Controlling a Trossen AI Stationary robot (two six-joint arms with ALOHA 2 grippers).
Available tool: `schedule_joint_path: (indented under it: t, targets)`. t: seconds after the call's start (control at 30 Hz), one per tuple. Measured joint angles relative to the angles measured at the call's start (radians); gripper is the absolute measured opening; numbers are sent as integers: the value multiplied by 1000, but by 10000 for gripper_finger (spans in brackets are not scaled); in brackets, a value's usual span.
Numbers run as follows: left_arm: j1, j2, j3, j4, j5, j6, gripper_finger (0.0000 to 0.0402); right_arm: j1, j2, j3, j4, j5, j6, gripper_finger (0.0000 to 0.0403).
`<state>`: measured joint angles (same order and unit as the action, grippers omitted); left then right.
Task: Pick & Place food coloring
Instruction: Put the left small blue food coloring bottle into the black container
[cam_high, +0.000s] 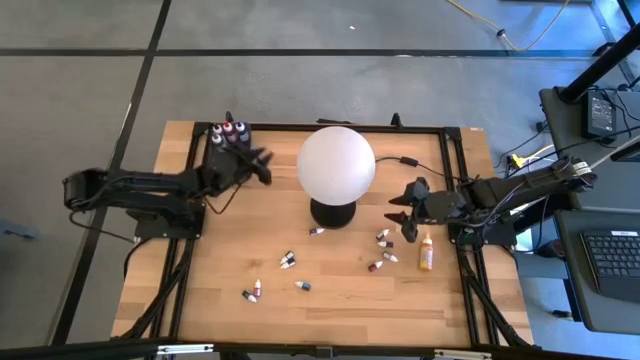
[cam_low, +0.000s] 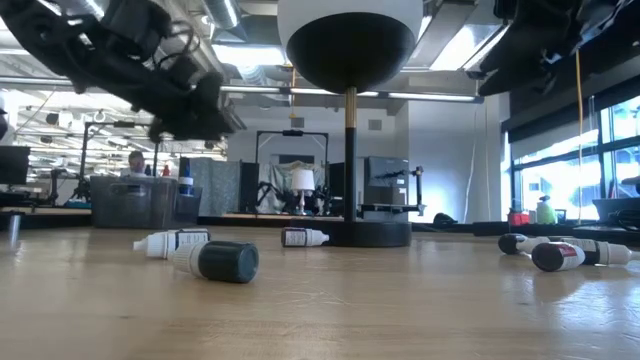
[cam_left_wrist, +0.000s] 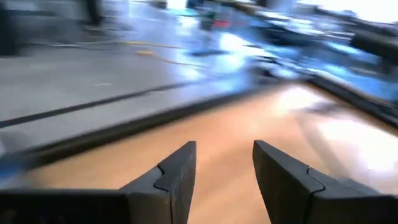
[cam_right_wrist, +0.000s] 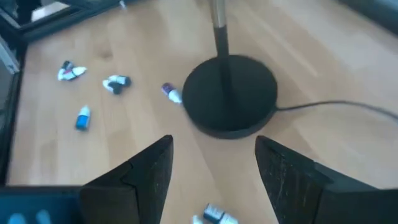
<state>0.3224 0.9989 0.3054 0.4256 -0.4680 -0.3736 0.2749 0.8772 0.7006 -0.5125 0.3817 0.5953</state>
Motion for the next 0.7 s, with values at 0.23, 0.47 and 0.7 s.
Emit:
schedule_joint_path:
  t: [0.23,0.47,0.7]
  targets:
    - [-215,0,0,99,539,143,155,0,63,-5,-7,-12,-66,230]
    - [-422,3,1,94,672,173,155,-3,144,-5,85,138,-238,230]
    - [-637,66,2,3,481,191,155,-4,221,-5,156,176,-363,230]
